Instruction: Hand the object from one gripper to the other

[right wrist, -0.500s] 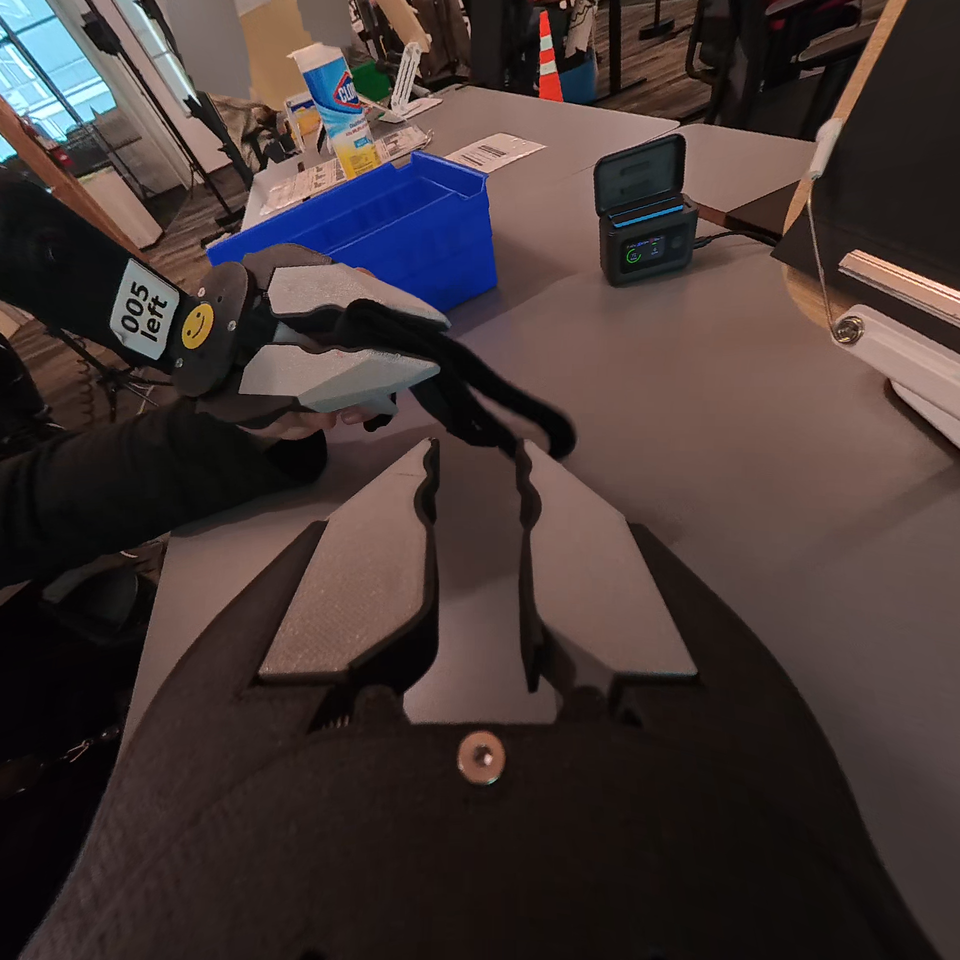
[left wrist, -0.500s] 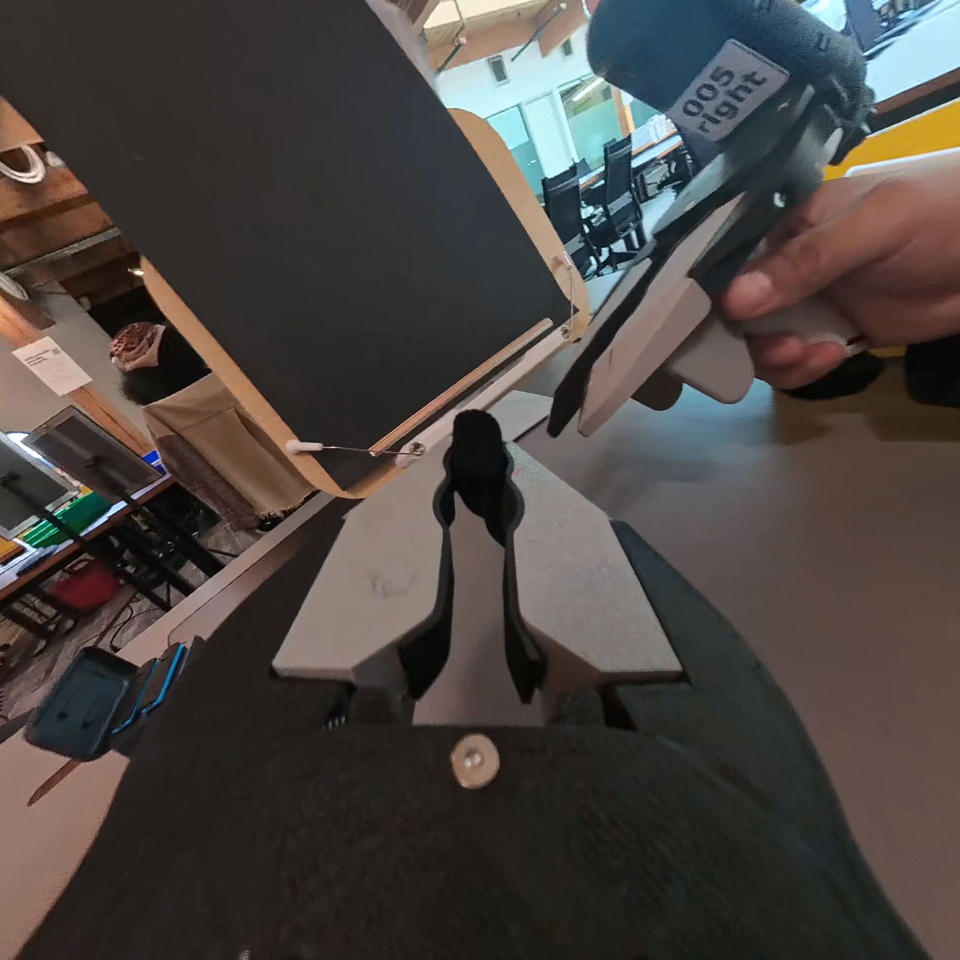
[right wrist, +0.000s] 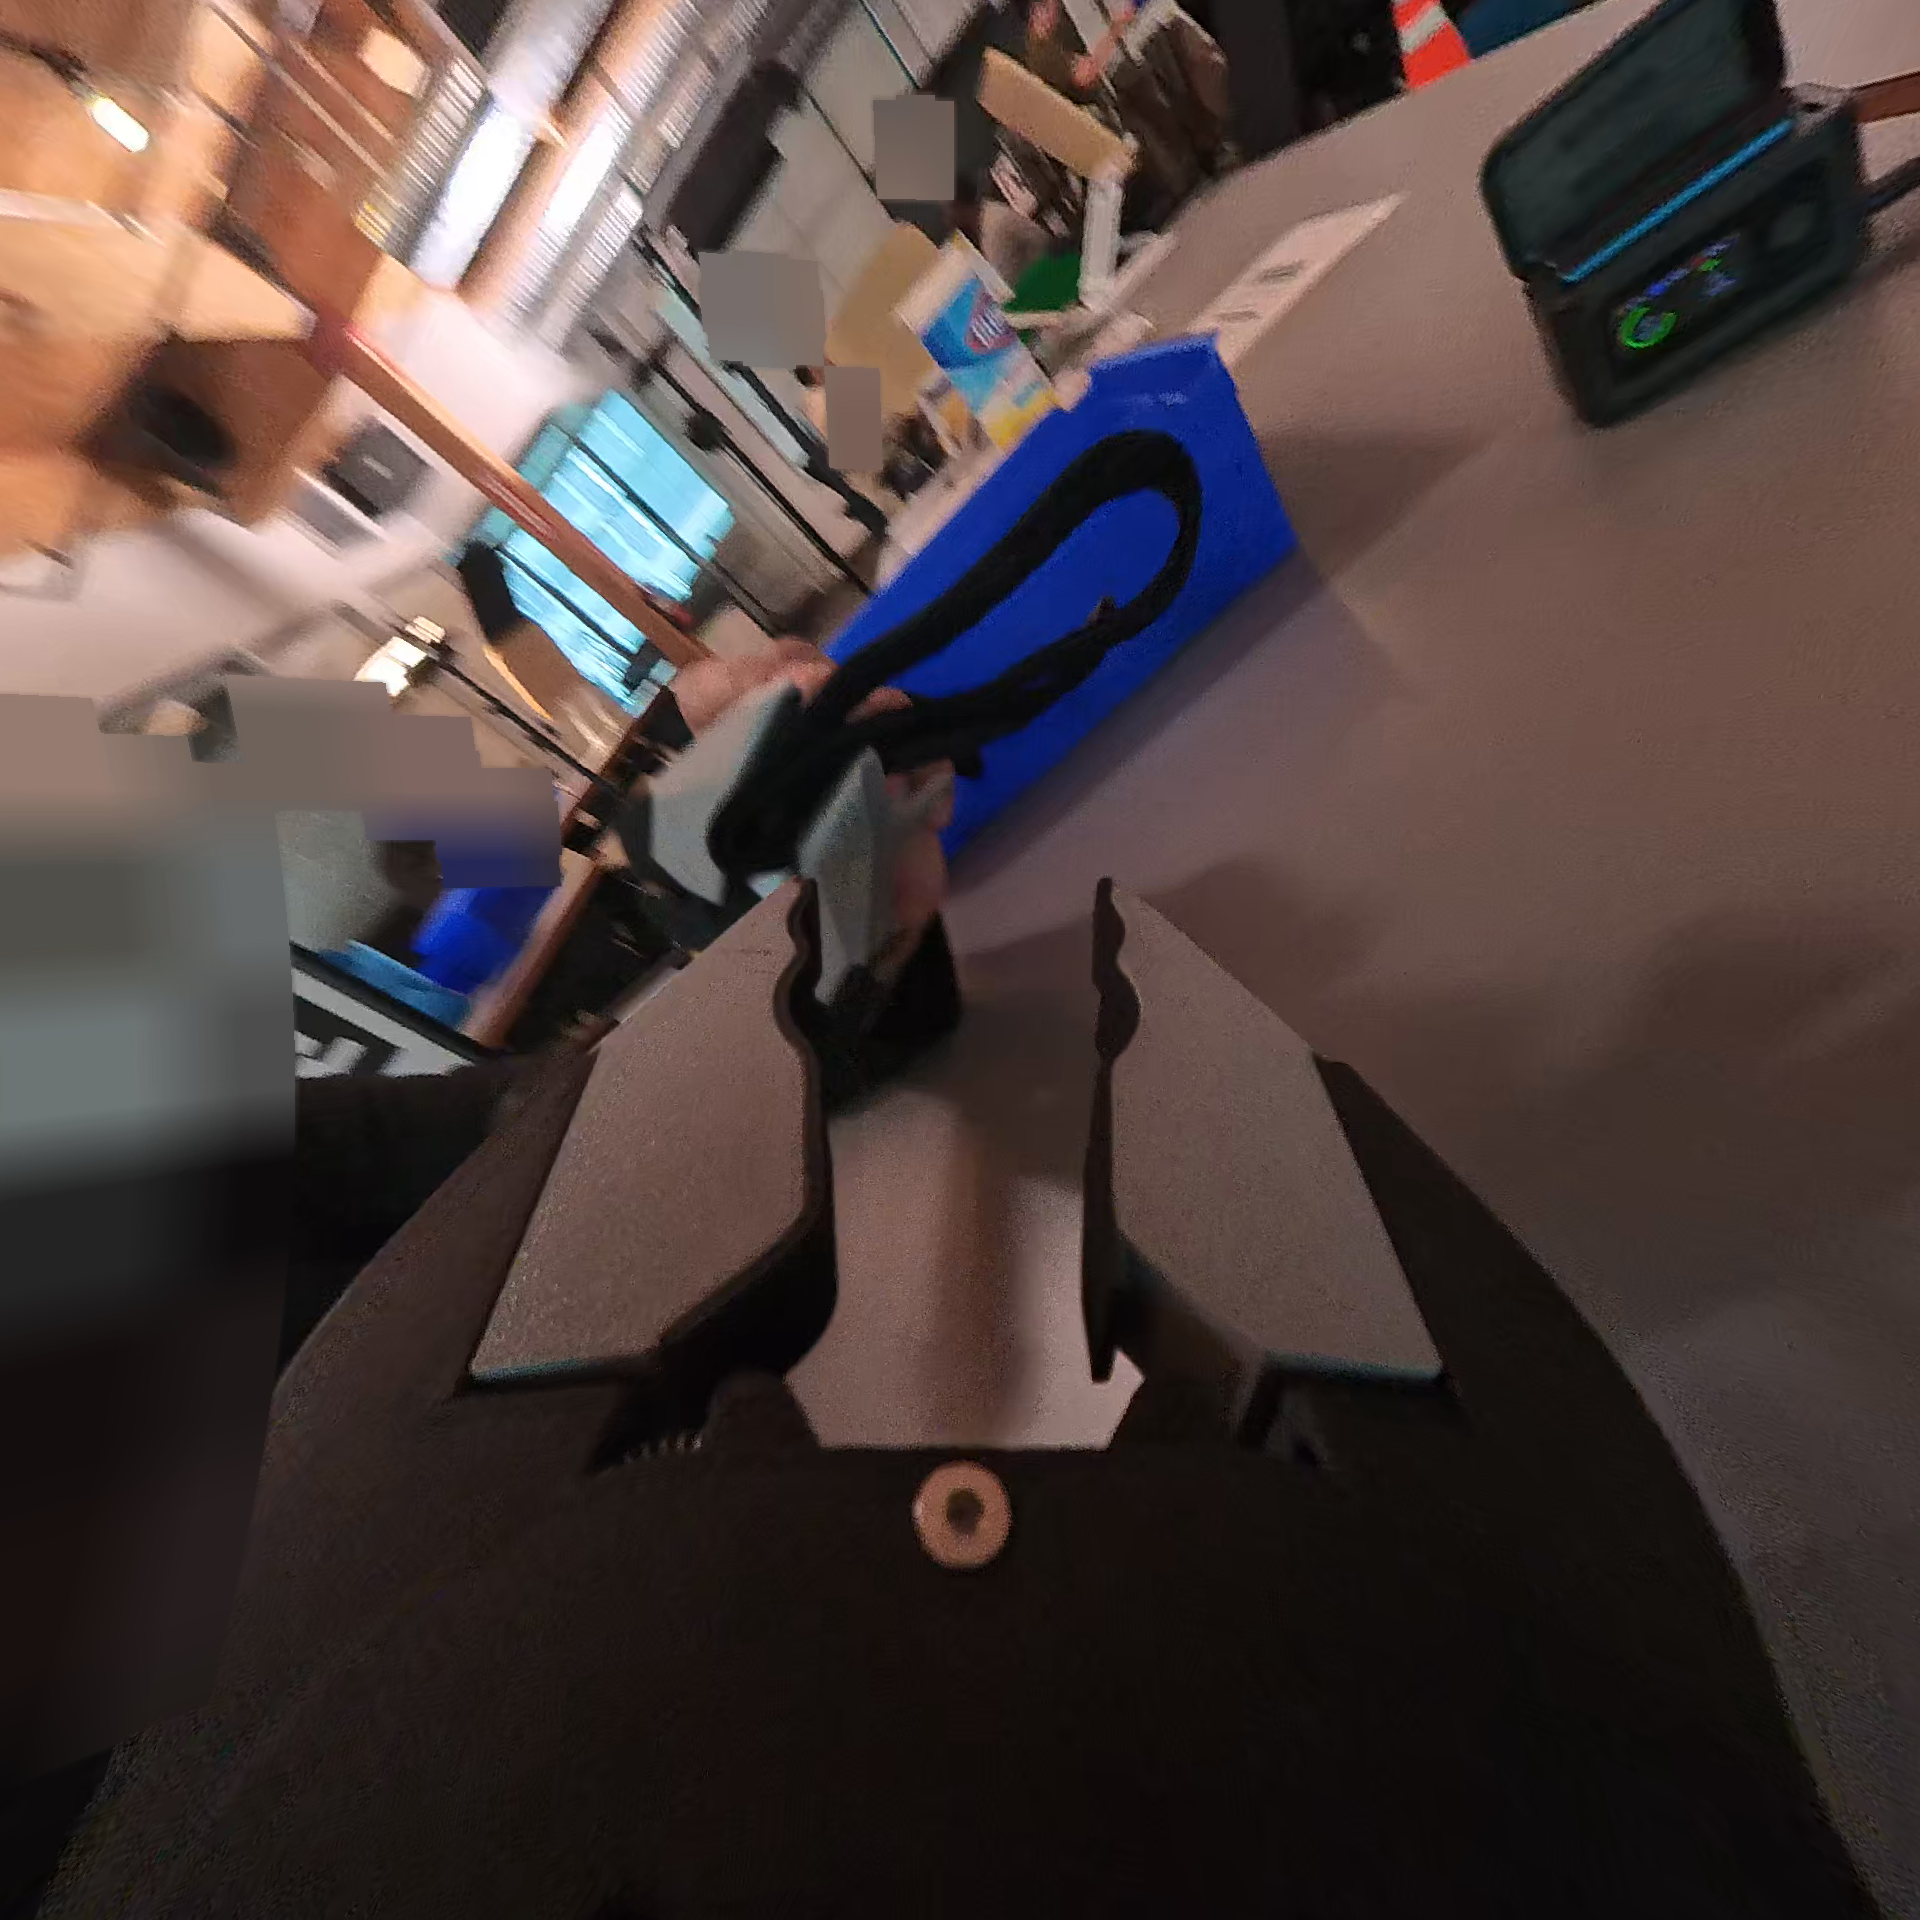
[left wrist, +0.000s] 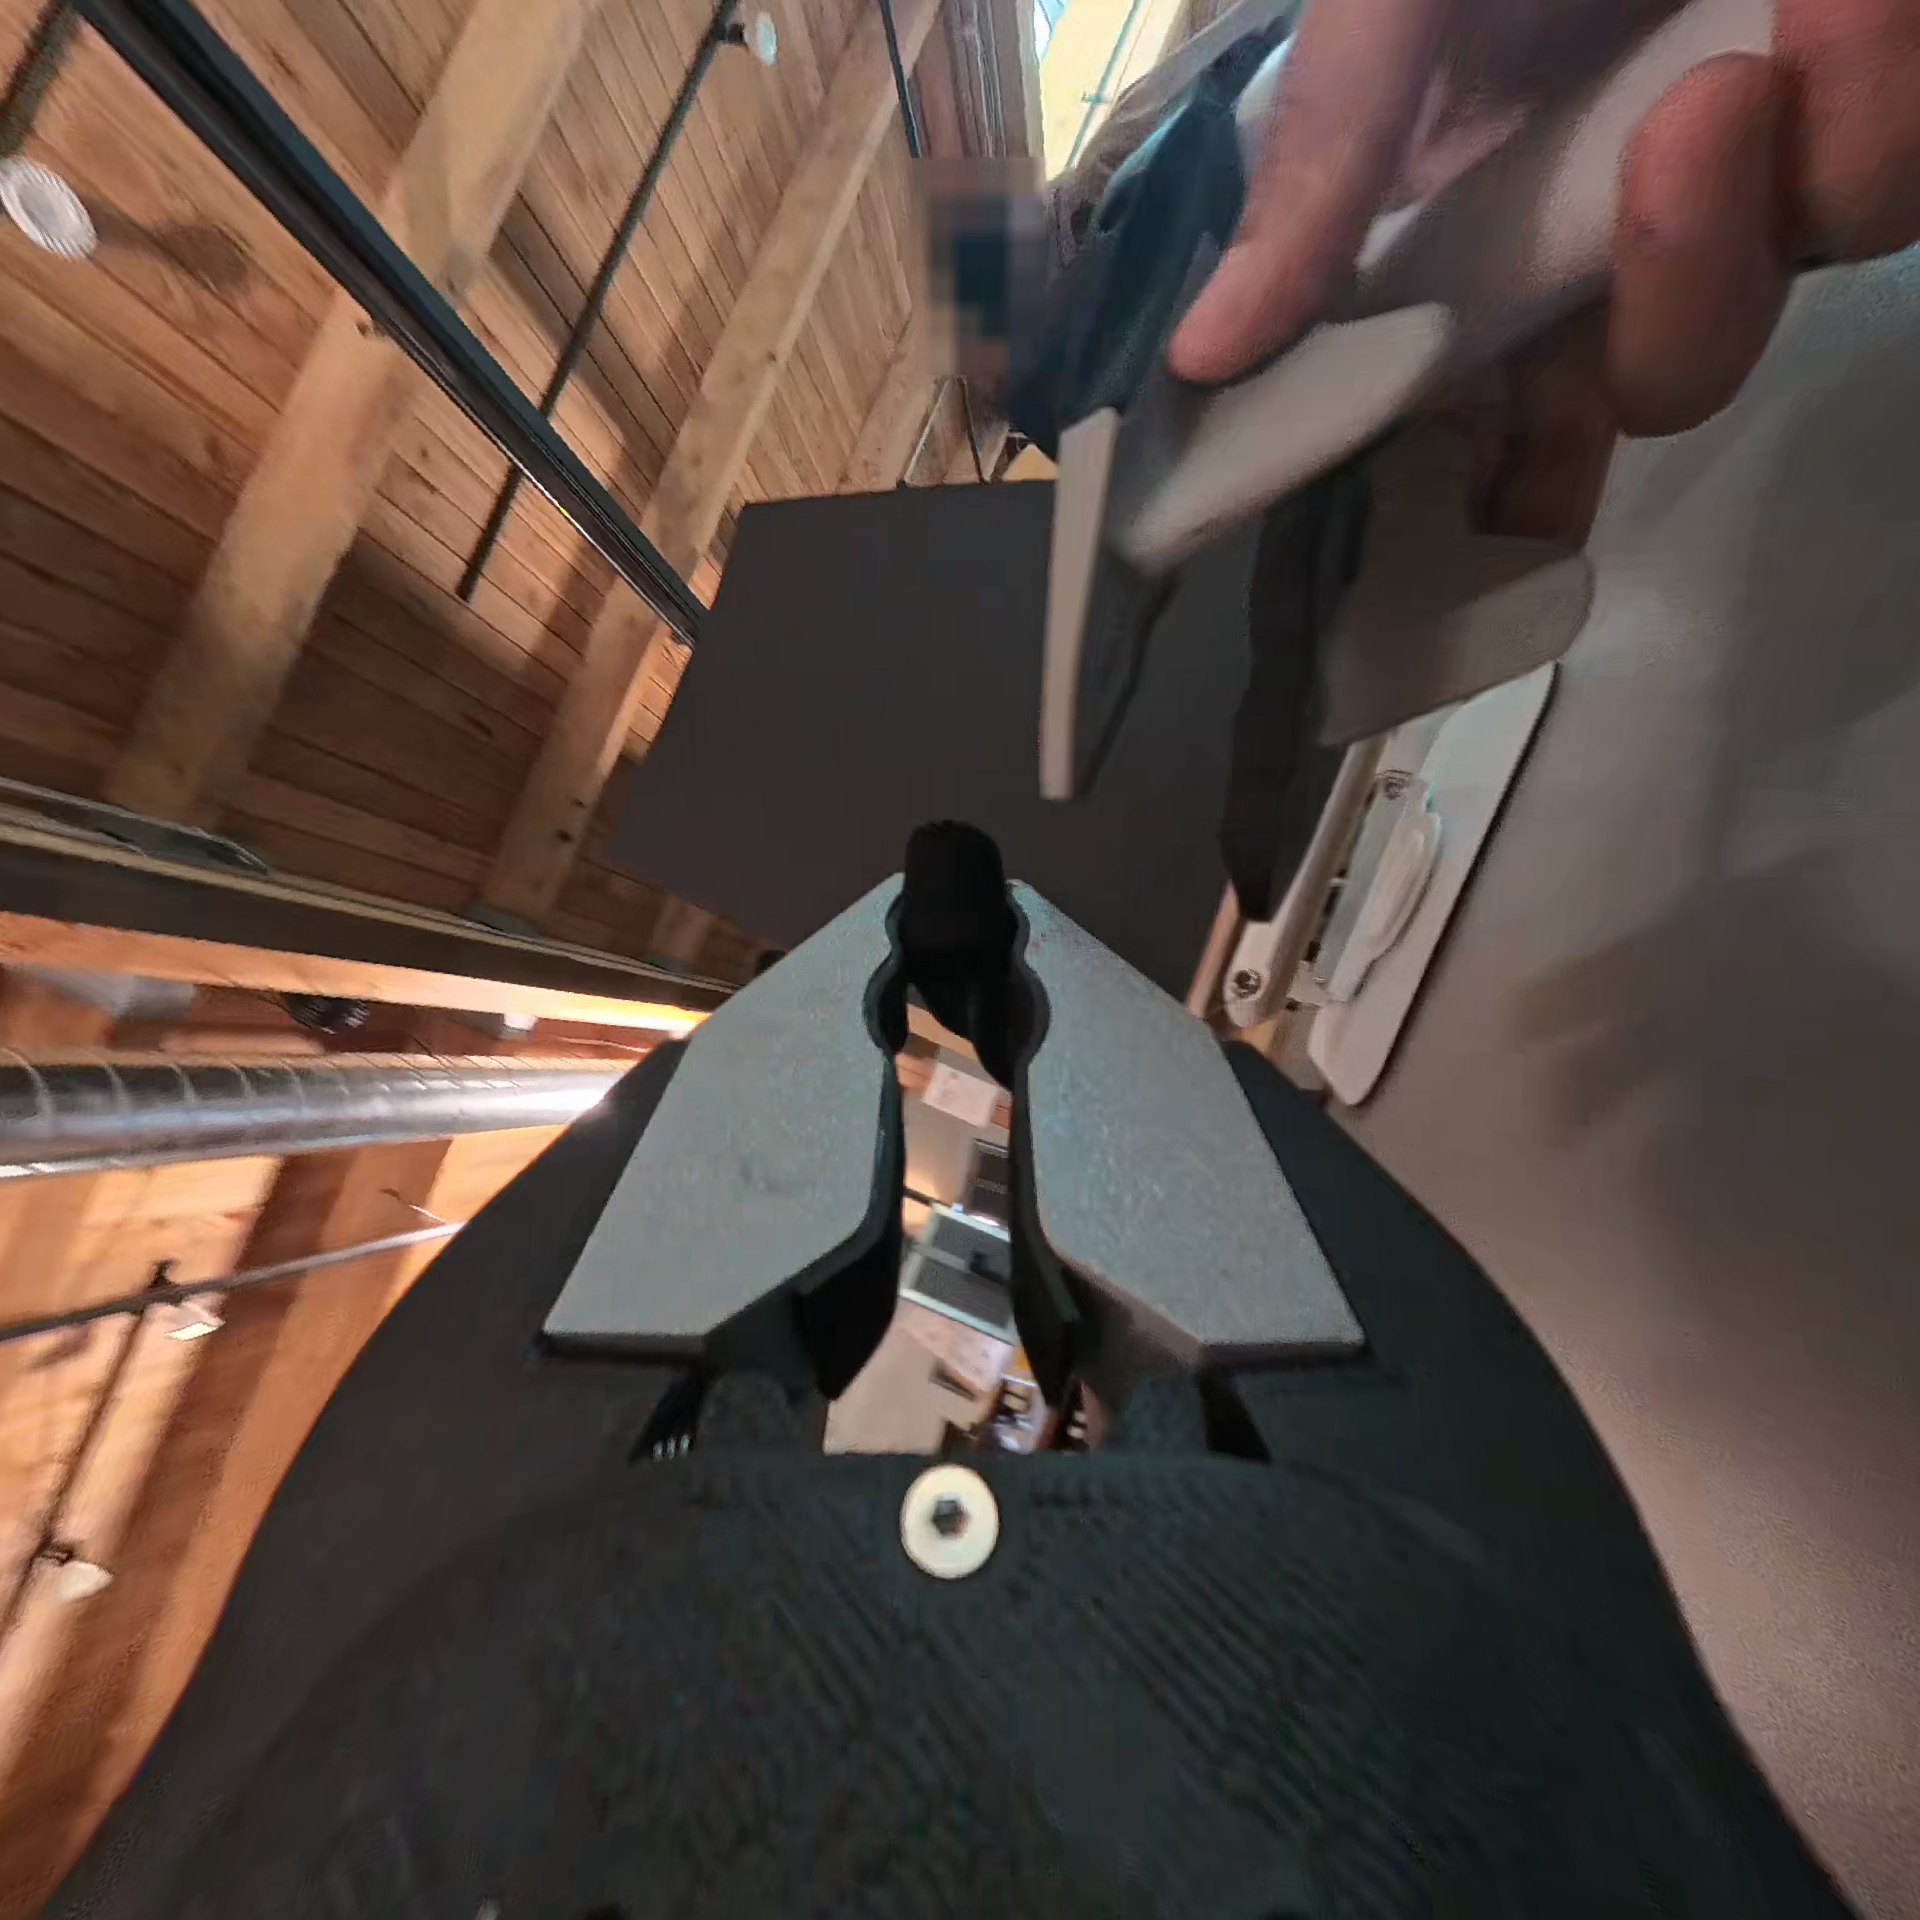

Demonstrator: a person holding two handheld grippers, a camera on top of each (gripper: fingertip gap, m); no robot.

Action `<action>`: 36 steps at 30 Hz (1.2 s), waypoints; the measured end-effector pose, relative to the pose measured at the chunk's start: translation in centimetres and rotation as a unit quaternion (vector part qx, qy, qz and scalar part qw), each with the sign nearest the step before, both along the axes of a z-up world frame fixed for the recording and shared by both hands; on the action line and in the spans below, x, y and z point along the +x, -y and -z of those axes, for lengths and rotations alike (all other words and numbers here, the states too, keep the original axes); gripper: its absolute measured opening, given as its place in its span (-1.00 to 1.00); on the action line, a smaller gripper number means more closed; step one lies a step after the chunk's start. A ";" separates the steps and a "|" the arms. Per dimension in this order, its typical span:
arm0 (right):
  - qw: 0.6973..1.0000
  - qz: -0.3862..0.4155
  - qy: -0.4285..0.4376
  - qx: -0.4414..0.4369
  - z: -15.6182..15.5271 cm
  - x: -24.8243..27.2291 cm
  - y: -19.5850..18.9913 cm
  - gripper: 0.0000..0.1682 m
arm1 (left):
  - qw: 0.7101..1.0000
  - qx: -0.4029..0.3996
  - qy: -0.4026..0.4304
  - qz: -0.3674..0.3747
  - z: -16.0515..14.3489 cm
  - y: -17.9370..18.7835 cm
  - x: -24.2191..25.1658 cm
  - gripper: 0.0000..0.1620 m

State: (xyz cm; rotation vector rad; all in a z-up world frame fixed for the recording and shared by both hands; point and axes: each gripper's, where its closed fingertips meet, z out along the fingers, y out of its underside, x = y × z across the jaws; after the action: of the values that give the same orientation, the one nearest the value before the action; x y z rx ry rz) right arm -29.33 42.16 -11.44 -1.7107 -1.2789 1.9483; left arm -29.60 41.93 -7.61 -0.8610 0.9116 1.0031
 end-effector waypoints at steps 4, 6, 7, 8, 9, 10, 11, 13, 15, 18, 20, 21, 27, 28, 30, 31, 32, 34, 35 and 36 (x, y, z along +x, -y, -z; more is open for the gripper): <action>0.996 0.011 -0.044 -0.080 -1.7 0.7 -1.4 -0.41 | 0.998 0.046 -0.050 0.002 -0.7 1.1 1.8 -0.85; 0.995 0.005 -0.042 -0.095 -1.7 0.7 -1.4 -0.38 | 0.995 0.059 -0.078 0.003 -0.5 1.3 2.8 -0.85; 0.994 -0.006 -0.043 -0.104 -1.7 0.7 -1.0 -0.37 | 0.994 0.063 -0.094 0.003 -0.3 1.3 3.3 -0.85; 0.992 -0.019 -0.043 -0.114 -1.7 0.6 -0.5 -0.42 | 0.992 0.063 -0.109 0.004 0.0 1.3 3.8 -0.85; 0.991 -0.033 -0.043 -0.123 -1.8 0.5 0.0 -0.47 | 0.991 0.061 -0.120 0.007 0.4 1.3 4.3 -0.85; 0.989 -0.049 -0.047 -0.134 -2.0 0.5 0.6 -0.52 | 0.990 0.058 -0.128 0.010 0.7 1.2 4.6 -0.85; 0.986 -0.063 -0.053 -0.144 -2.2 0.4 1.1 -0.57 | 0.989 0.056 -0.133 0.014 1.0 1.2 5.0 -0.85; 0.986 -0.069 -0.049 -0.145 -1.9 0.2 1.4 -0.67 | 0.989 0.052 -0.136 0.025 1.4 1.3 5.7 -0.85; 0.990 -0.055 -0.034 -0.126 -1.1 0.0 1.2 -0.84 | 0.989 0.044 -0.138 0.029 1.8 1.2 6.0 -0.83; 0.993 -0.020 -0.045 -0.105 -1.2 0.0 0.0 -0.95 | 0.992 0.021 -0.122 0.027 2.5 0.6 5.7 -0.78; 0.994 0.018 -0.059 -0.088 -1.7 0.3 -1.3 -0.98 | 0.997 -0.012 -0.062 0.035 2.7 0.0 4.9 -0.67; 0.994 0.041 -0.064 -0.076 -1.9 0.5 -2.1 -0.98 | 0.998 -0.037 -0.025 0.043 2.9 -0.4 4.5 -0.62; 0.980 0.179 -0.067 0.054 -2.6 1.8 -6.3 -0.99 | 0.971 -0.146 0.167 0.094 3.2 -1.5 1.5 -0.56; 0.975 0.195 -0.066 0.086 -2.8 2.0 -6.6 -0.99 | 0.965 -0.156 0.189 0.098 3.3 -1.6 1.1 -0.56; 0.961 0.212 -0.056 0.170 -2.9 2.0 -6.7 -0.98 | 0.945 -0.195 0.235 0.118 3.7 -1.8 1.0 -0.56; 0.951 0.215 -0.045 0.218 -2.7 1.9 -6.6 -0.98 | 0.931 -0.217 0.260 0.135 3.9 -1.8 1.2 -0.54; 0.939 0.214 -0.035 0.266 -2.5 1.7 -6.4 -0.98 | 0.920 -0.229 0.282 0.148 3.8 -1.7 1.3 -0.54; 0.909 0.211 -0.013 0.359 -1.8 1.4 -6.0 -0.98 | 0.899 -0.243 0.323 0.167 3.3 -1.6 1.2 -0.53; 0.889 0.211 0.003 0.405 -1.4 1.3 -6.0 -0.98 | 0.885 -0.253 0.347 0.180 3.1 -1.5 1.1 -0.54; 0.866 0.212 0.017 0.452 -1.1 1.3 -6.1 -0.98 | 0.865 -0.273 0.371 0.200 3.0 -1.4 1.2 -0.53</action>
State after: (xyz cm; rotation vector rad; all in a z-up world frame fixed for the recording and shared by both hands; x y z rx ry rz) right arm -28.06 48.21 -10.39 -1.3414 -1.3490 0.8306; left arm -28.38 43.30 -10.65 -1.3350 0.6493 -0.0111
